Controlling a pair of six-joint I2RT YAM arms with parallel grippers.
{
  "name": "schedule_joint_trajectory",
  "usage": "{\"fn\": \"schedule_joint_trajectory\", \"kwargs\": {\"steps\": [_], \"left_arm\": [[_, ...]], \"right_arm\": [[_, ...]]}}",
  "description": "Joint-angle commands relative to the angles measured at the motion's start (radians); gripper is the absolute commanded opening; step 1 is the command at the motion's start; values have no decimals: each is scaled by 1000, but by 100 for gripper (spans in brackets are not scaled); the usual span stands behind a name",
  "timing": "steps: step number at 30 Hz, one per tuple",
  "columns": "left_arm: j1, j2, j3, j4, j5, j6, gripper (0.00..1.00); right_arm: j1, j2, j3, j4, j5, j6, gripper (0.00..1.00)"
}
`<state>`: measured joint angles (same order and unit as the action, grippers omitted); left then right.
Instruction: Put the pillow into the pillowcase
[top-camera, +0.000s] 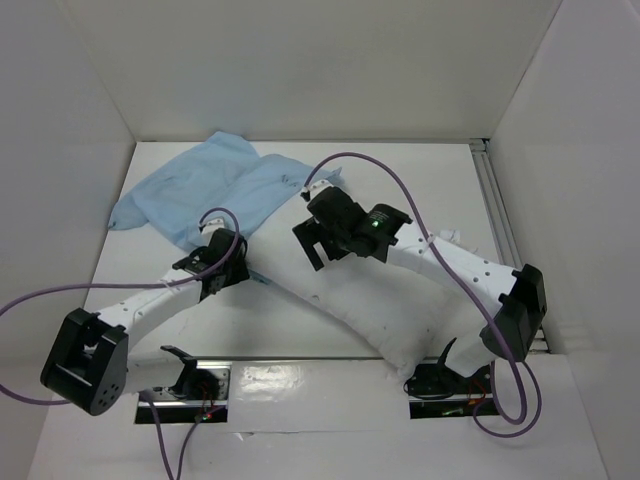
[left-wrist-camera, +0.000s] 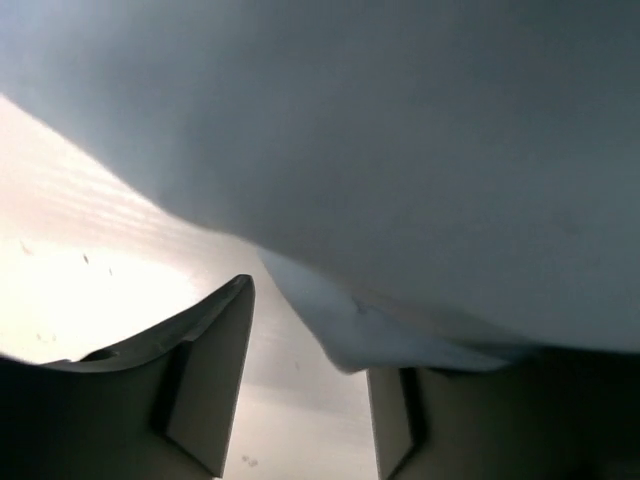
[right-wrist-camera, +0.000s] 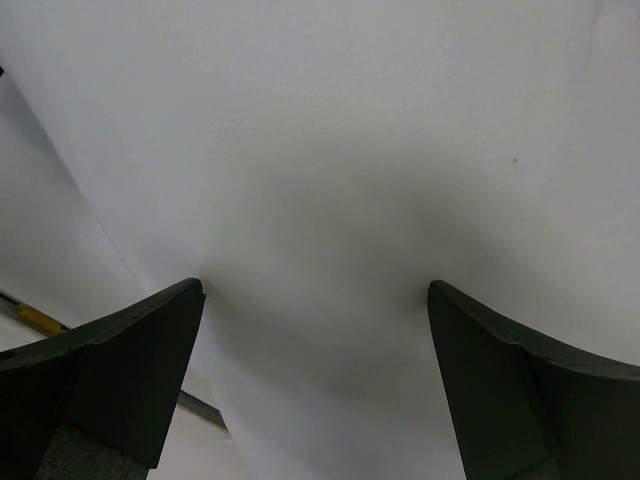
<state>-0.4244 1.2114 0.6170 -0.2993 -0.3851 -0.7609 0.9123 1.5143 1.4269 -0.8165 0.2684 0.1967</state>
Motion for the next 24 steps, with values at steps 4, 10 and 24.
{"fn": "schedule_joint_trajectory", "kwargs": {"steps": [4,10,24], "left_arm": [[30,27,55,63,-77,-21,45],[39,-15,64,63,-86,-34,60],[61,-70,-43,209,90,-17,77]], "right_arm": [[7,23,66,-101,-6,10,100],[7,23,75,-131,-6,1,100],[7,43,113,-142,-6,21,100]]}}
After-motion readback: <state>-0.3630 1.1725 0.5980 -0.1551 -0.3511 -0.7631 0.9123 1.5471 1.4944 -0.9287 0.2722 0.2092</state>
